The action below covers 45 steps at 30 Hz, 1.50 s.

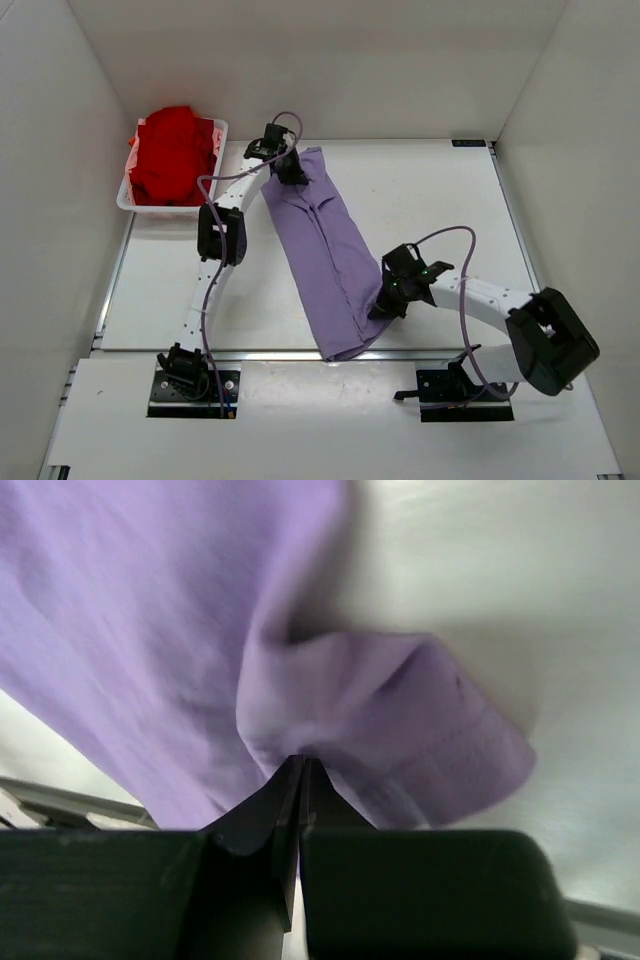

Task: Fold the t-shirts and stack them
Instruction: Rotate the tshirt 90 degrees

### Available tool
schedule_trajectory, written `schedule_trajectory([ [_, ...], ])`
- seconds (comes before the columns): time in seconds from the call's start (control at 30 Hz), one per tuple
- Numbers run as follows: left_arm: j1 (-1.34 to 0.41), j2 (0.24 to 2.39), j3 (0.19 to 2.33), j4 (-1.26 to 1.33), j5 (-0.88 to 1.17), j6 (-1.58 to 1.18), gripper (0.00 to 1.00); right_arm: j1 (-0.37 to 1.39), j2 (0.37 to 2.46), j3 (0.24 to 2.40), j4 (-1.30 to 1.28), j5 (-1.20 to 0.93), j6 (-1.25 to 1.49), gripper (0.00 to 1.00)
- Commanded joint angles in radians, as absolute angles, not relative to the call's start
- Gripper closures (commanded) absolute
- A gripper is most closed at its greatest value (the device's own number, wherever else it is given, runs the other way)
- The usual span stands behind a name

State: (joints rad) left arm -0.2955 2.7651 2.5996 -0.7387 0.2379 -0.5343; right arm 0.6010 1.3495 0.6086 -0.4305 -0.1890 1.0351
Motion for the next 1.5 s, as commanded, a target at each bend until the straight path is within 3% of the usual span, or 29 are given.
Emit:
schedule_trajectory([
  [0.0,-0.239,2.797,2.609,-0.674,0.265,-0.610,1.00,0.585,1.225,0.577,-0.503,-0.078,1.129,1.00],
  [0.27,-0.193,2.810,2.594,-0.464,0.397,-0.699,1.00,0.555,1.118,0.442,-0.347,-0.195,1.077,1.00],
  [0.47,-0.218,2.798,2.626,-0.382,0.508,-0.729,1.00,0.687,1.178,0.649,-0.419,-0.016,0.890,1.00],
  [0.63,-0.255,2.628,2.597,-0.495,0.474,-0.603,1.00,0.641,1.143,0.651,-0.364,0.042,0.735,1.00],
  [0.8,-0.273,2.446,2.361,-0.639,0.326,-0.519,1.00,0.505,1.212,0.630,-0.321,-0.061,0.556,1.00],
  [1.1,-0.285,2.287,1.955,-0.647,0.129,-0.476,1.00,0.479,1.307,0.624,-0.308,-0.097,0.469,1.00],
  [1.23,-0.279,2.420,2.083,-0.745,0.088,-0.460,1.00,0.497,1.365,0.588,-0.302,-0.126,0.466,1.00],
  [1.47,-0.292,2.784,2.674,-0.995,0.113,-0.475,1.00,0.584,1.428,0.540,-0.308,-0.169,0.498,1.00],
])
